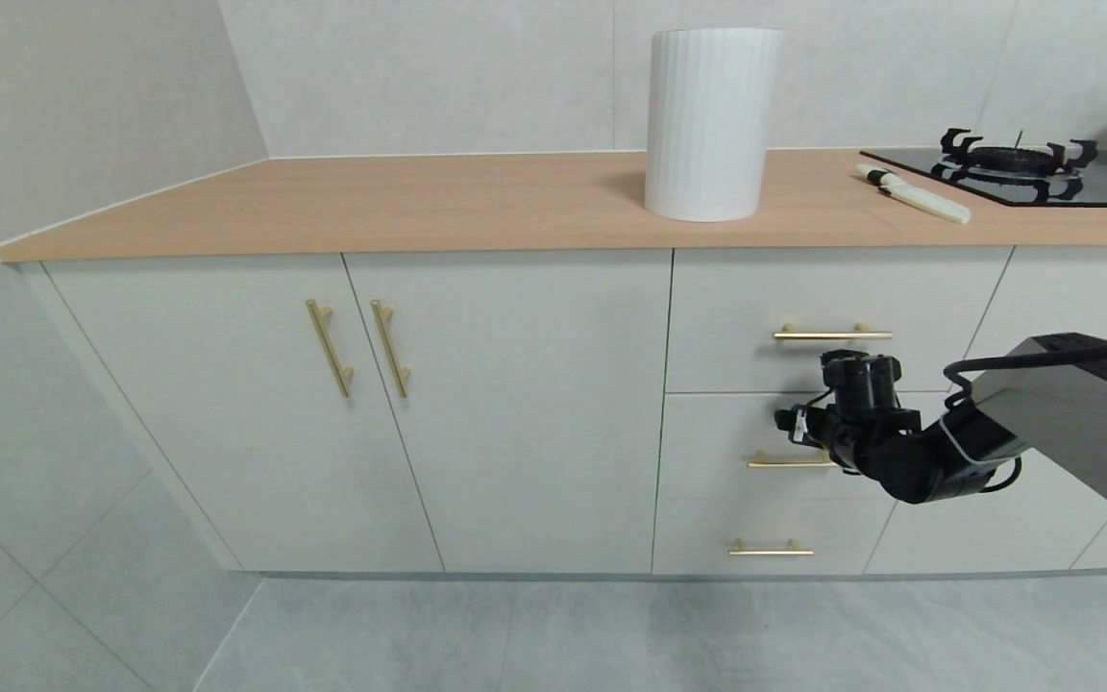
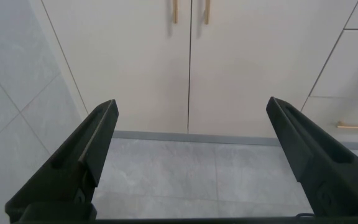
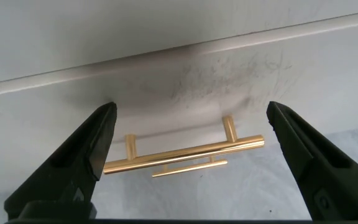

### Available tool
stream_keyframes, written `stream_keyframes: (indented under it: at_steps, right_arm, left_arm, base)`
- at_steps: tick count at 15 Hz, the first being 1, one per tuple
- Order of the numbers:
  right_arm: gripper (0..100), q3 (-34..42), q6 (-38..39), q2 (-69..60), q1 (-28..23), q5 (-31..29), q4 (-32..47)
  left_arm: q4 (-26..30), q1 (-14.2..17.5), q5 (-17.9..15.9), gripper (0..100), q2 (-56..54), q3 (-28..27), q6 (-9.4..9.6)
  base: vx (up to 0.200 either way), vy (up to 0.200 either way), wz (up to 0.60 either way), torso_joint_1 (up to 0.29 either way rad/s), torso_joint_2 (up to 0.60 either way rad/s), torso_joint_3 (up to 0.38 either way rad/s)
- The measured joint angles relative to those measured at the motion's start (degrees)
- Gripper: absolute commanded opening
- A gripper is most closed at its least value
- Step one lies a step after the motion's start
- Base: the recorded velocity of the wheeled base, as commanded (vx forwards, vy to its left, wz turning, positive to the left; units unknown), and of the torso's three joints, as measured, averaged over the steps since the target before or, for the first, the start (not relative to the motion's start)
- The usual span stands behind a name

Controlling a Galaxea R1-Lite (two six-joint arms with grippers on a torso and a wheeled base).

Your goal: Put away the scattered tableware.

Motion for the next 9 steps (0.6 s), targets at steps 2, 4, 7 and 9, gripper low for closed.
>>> stream_keyframes:
  at_steps: [2, 4, 7, 9]
  right_arm:
    - [100, 0.8, 0.07, -0.87, -0.23, -0.28, -0.33]
    - [100, 4.52, 0.11, -4.5, -0.37, -0.35, -0.74]
    - [100, 12.13, -0.01, -15.56, -0.26, -0.2, -0.39]
    - [100, 18.62, -0.39, -26.33, -0.26, -0.52, 0.21]
  left_arm:
    - [-0.02, 0.0, 0.0, 100, 0.0, 0.0, 0.0]
    - [0.0, 0.0, 0.01, 100, 0.0, 0.0, 0.0]
    - [0.0, 0.0, 0.0, 100, 0.0, 0.0, -0.02]
    - [0.0, 0.0, 0.0, 100, 0.0, 0.0, -0.02]
  base:
    - [0.0, 0.0, 0.0, 0.0, 0.0, 0.0]
    - [0.0, 0.0, 0.0, 0.0, 0.0, 0.0]
    - [0.0, 0.0, 0.0, 0.0, 0.0, 0.0]
    - [0.0, 0.0, 0.0, 0.0, 0.0, 0.0]
